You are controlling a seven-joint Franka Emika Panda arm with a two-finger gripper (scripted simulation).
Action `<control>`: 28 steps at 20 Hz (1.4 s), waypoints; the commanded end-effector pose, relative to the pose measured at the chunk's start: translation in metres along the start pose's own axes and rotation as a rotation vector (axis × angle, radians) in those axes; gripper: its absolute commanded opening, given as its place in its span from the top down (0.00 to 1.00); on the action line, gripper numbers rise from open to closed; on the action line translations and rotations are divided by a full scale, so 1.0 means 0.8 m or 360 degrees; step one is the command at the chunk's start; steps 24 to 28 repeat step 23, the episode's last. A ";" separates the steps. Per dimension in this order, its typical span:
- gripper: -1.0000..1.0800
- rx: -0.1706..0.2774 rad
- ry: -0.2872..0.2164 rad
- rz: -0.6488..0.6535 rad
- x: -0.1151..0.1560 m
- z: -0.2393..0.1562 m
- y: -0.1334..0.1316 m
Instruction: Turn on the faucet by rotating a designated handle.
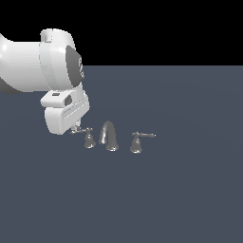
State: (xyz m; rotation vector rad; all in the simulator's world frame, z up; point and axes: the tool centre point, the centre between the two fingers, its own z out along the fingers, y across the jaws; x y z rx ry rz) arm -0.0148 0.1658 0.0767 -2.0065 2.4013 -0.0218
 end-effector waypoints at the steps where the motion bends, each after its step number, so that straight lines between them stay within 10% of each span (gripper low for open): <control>1: 1.00 -0.0024 0.0004 -0.0008 0.002 0.000 0.019; 28: 1.00 -0.0027 0.0002 -0.0014 0.053 -0.001 0.068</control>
